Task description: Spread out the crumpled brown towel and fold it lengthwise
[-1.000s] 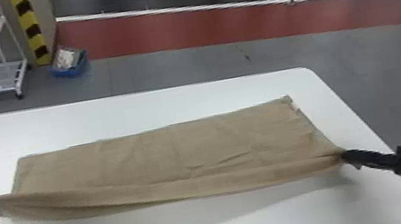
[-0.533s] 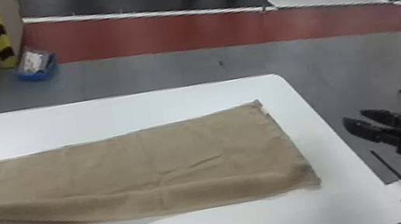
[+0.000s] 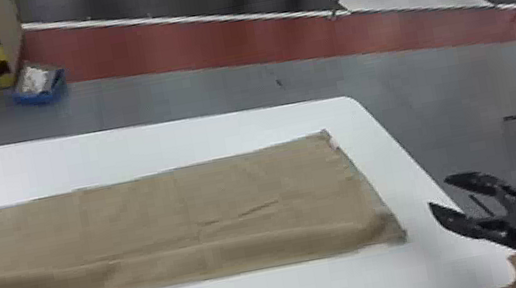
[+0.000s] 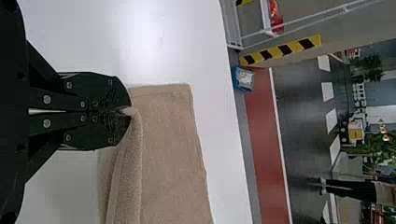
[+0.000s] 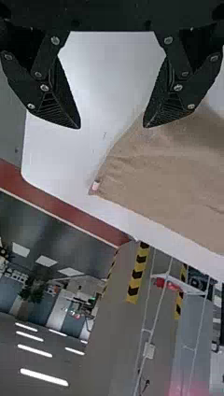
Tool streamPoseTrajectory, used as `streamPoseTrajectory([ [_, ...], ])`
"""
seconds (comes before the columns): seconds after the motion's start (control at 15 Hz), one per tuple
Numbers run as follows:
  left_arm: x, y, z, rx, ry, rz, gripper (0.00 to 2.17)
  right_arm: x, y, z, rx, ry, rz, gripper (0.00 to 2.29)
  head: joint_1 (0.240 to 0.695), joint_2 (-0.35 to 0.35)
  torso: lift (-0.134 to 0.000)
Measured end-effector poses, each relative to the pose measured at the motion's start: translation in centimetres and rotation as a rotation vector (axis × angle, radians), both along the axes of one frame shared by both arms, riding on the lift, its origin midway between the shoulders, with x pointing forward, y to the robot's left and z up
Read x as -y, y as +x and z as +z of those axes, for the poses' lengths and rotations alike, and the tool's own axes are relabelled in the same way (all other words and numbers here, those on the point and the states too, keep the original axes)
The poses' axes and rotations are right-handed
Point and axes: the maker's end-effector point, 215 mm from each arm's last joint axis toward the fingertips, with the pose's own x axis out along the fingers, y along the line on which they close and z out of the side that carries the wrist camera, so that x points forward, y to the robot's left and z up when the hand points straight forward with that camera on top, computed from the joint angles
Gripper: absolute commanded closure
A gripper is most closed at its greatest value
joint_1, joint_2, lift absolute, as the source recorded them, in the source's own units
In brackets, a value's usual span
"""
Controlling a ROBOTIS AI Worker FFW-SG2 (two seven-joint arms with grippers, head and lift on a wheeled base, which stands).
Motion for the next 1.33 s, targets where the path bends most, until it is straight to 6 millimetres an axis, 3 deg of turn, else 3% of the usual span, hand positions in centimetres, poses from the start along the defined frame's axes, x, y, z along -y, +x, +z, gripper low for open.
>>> streamPoseTrajectory([
  [0.27, 0.4, 0.0, -0.3, -0.008, -0.001, -0.007, 1.57, -2.0, -0.4, -2.9, -0.063, -0.002, 0.103, 0.47, 0.695, -0.310, -0.125],
  [0.67, 0.3, -0.2, -0.5, -0.010, 0.003, -0.005, 1.57, -1.7, 0.5, -6.7, -0.218, 0.172, 0.035, 0.48, 0.695, -0.310, -0.125],
  [0.73, 0.3, -0.2, -0.6, -0.013, 0.004, -0.004, 1.57, -2.0, 0.6, -7.1, -0.224, 0.185, 0.035, 0.59, 0.695, -0.307, -0.125],
  [1.27, 0.2, -0.3, -0.8, -0.017, 0.007, -0.005, 1.57, -3.3, 0.3, -7.1, -0.218, 0.193, 0.063, 0.61, 0.695, -0.287, -0.125],
  [1.33, 0.2, -0.2, -0.7, -0.016, 0.007, -0.005, 1.57, -3.3, 0.1, -7.2, -0.229, 0.188, 0.067, 0.86, 0.695, -0.287, -0.125],
])
